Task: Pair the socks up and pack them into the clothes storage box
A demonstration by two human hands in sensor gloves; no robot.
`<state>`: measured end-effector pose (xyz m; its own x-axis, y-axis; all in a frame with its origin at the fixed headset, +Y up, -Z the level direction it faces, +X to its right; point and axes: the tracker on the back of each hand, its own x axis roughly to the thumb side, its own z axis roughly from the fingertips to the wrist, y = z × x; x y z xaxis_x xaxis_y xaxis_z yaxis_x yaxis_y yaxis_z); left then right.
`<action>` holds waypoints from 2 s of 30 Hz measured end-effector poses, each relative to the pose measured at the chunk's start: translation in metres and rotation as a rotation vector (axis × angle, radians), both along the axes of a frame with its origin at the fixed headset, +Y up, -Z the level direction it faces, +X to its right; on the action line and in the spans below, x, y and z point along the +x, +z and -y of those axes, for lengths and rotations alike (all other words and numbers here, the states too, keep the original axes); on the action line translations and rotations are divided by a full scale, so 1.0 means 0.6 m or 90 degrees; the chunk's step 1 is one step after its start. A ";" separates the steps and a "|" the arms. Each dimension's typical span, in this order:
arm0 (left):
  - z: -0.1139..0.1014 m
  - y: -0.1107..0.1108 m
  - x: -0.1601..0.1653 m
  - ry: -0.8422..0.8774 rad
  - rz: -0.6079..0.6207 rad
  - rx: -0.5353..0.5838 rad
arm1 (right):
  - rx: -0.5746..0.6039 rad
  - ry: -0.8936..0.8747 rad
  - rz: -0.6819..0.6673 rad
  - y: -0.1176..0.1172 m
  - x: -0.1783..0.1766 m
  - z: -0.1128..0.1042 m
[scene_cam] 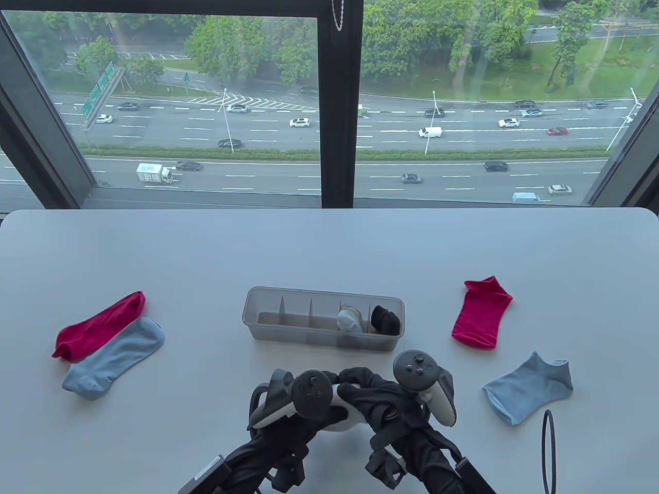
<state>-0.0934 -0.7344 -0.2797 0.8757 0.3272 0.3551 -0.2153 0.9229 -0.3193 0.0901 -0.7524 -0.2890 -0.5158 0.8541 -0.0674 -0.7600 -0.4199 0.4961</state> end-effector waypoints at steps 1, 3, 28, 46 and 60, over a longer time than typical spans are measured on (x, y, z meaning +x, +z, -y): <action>0.002 -0.003 -0.001 -0.003 0.005 -0.020 | 0.014 0.018 -0.012 0.002 -0.002 -0.001; 0.006 -0.005 -0.005 0.002 0.017 -0.058 | 0.061 0.057 -0.034 0.003 -0.004 -0.007; 0.006 0.001 -0.017 0.042 0.019 -0.034 | 0.059 0.058 -0.013 0.002 -0.002 -0.006; -0.002 0.005 -0.008 0.018 0.075 -0.028 | 0.038 0.054 -0.001 -0.003 0.005 -0.005; 0.001 0.001 -0.014 0.034 0.072 -0.077 | 0.037 0.031 -0.027 -0.005 0.006 -0.004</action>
<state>-0.1017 -0.7348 -0.2789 0.8122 0.4191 0.4058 -0.2198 0.8642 -0.4527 0.0940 -0.7502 -0.2919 -0.5578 0.8299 0.0038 -0.7170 -0.4843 0.5014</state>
